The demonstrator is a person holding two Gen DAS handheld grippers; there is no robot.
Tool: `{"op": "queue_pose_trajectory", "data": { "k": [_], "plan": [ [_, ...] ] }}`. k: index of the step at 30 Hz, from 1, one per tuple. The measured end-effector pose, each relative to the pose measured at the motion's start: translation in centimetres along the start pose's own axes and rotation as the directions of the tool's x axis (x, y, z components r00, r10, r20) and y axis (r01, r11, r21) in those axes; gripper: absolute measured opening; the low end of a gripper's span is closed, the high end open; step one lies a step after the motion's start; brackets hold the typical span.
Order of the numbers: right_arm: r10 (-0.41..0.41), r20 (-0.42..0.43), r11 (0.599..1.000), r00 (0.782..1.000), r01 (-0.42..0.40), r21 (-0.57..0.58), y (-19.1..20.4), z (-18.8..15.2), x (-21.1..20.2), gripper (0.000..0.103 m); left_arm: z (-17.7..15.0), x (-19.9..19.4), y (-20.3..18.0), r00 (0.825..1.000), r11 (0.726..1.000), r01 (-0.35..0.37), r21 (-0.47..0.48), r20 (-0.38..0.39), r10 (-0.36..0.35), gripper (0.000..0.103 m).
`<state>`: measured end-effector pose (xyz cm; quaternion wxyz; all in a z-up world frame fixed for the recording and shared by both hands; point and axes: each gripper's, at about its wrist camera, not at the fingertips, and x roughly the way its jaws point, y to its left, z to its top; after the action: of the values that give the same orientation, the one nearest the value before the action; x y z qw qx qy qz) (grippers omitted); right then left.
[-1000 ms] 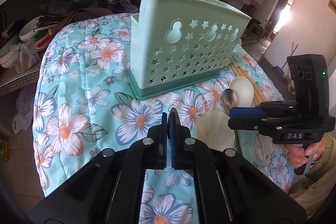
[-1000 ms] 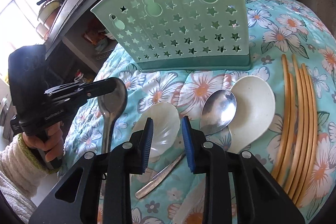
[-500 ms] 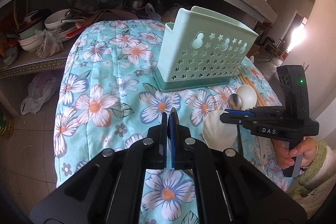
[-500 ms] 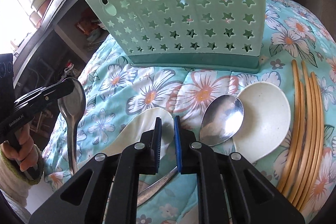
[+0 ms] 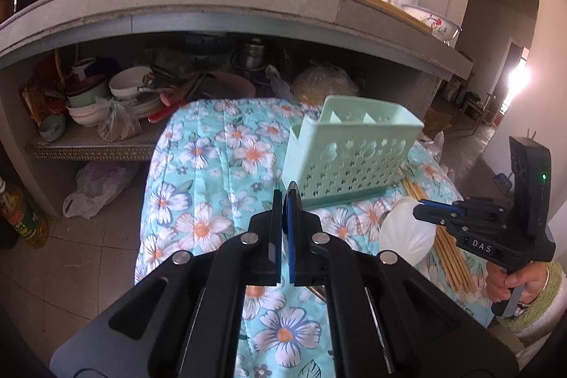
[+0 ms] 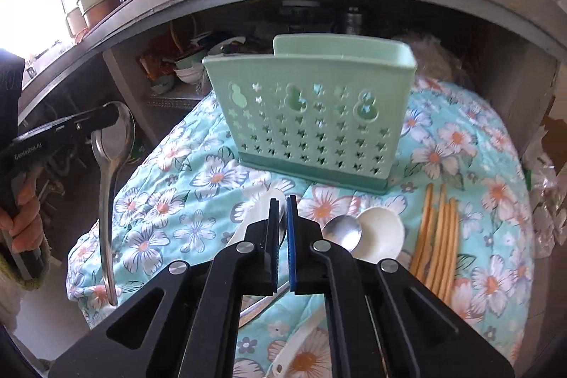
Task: Organize utensils
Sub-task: 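Lift the metal spoon with the left tool while the right tool grasps the white spoon, then lower the metal spoon into the green holder while the right tool drops the white spoon in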
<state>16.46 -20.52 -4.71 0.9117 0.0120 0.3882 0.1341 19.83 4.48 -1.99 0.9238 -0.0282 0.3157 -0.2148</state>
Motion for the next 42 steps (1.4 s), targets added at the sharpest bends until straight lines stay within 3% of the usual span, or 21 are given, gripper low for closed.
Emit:
{"op": "queue_pose_trajectory", "data": {
  "k": [4,8,15,18,20,23,29,42],
  "plan": [
    [-0.07,0.102,0.995,0.992,0.076,-0.057,-0.7,2.0,-3.4,0.002,3.8,-1.7,-0.5,0.994,0.999,-0.042,-0.012,0.098,0.043,0.002],
    [-0.098,0.214,0.991,0.972,0.116,-0.07,-2.3,5.1,-7.1,0.002,8.4,-3.5,-0.9,0.972,0.996,-0.081,-0.034,0.219,0.086,0.002],
    [-0.148,0.421,0.98,0.895,0.19,-0.06,-5.1,11.8,-12.5,0.002,15.2,-4.3,-2.0,0.915,0.988,-0.131,-0.085,0.374,0.153,0.002],
    [-0.164,0.482,0.978,0.861,0.207,-0.037,-6.1,13.8,-13.1,0.002,17.0,-2.5,-2.2,0.903,0.982,-0.168,-0.088,0.386,0.189,0.002],
    [-0.169,0.494,0.978,0.853,0.208,-0.025,-6.6,14.9,-12.7,0.002,17.6,-0.8,-2.4,0.901,0.979,-0.194,-0.07,0.381,0.206,0.002],
    [-0.186,0.489,0.974,0.852,0.226,-0.024,-7.7,16.0,-10.6,0.002,17.8,1.9,-2.7,0.912,0.979,-0.198,-0.042,0.359,0.2,0.002],
    [-0.189,0.446,0.976,0.875,0.219,-0.015,-9.3,16.6,-6.5,0.002,16.6,6.8,-3.5,0.92,0.962,-0.27,0.041,0.307,0.245,0.002],
    [-0.186,0.422,0.968,0.887,0.239,-0.076,-8.5,15.4,-3.4,0.002,14.2,10.3,-4.0,0.916,0.933,-0.335,0.135,0.277,0.289,0.002]
  ]
}}
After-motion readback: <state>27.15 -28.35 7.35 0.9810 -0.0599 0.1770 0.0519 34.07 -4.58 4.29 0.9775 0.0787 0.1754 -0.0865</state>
